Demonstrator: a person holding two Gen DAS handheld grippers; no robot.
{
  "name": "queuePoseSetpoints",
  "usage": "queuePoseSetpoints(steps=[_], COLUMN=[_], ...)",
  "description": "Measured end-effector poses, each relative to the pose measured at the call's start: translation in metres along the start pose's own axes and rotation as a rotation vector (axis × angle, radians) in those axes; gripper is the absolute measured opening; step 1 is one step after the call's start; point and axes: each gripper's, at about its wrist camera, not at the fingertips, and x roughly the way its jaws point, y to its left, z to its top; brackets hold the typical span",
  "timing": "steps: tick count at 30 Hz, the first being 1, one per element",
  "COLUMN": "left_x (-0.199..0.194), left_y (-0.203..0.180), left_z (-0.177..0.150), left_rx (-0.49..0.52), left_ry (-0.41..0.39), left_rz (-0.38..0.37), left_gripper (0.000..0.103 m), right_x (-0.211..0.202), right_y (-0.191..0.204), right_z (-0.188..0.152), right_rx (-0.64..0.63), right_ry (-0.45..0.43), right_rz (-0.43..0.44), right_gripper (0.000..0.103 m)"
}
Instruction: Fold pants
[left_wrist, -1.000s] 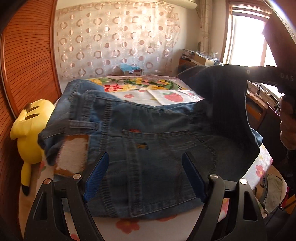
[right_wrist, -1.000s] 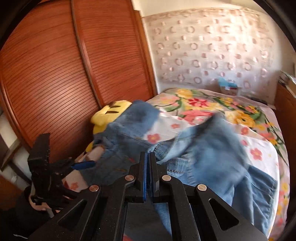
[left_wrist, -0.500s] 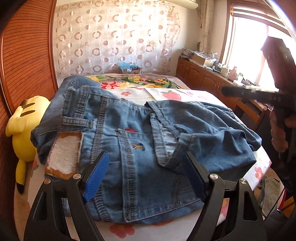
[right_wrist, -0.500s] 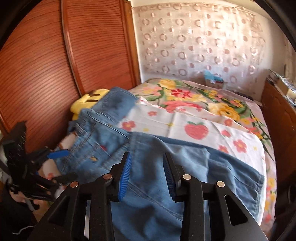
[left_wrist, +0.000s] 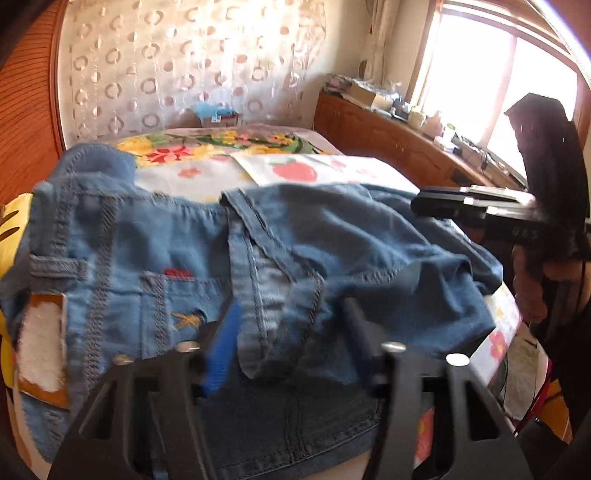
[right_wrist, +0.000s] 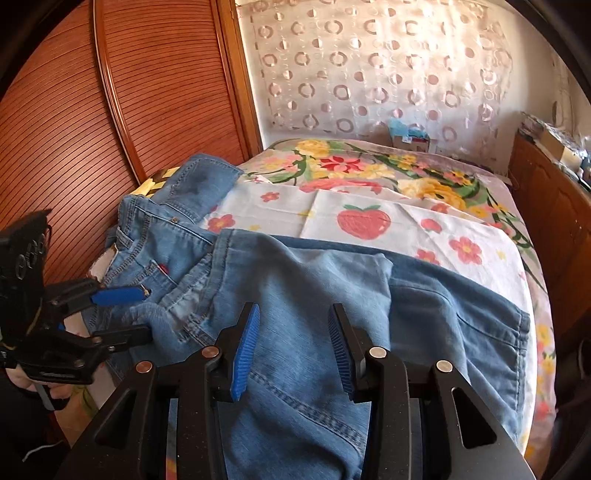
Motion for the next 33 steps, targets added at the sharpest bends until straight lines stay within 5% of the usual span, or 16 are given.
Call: queuePoseSetpoints(steps=[3, 9, 14, 20, 24, 33], left_x=[-0.008, -0.057, -0.063, -0.059, -0.062, -0.046], left_y=[-0.010, -0.019, -0.018, -0.010, -0.007, -0.008], left_z=[-0.009, -0.029, -0.050, -0.045, -0.039, -0.008], left_rx=[0.041, 0.049, 0.056, 0.034, 0.030, 0.025], left_ry=[-0.016, -0.073, -0.017, -0.006, -0.035, -0.067], left_rz=[-0.016, -0.038, 0.001, 0.039, 0.062, 0.039], left_gripper=[0.012, 0.009, 0.009, 0.027, 0.057, 0.053], right_x=[-0.005, 0.004, 0.012, 0.022, 0.013, 0.002], right_y=[-0.002, -0.004, 0.006, 0.013, 0.011, 0.016], right_z=[-0.002, -0.007, -0.020, -0.056, -0.067, -0.079], right_rx=[0.011, 0.030, 0.019, 0.010, 0.012, 0.012], right_ry=[-0.003, -0.002, 0.022, 0.087, 0.071, 0.034], right_rz=[-0.003, 0.016, 0.060, 0.068, 0.059, 0.030], right_gripper=[0.040, 0.040, 0.040, 0.040, 0.042, 0.044])
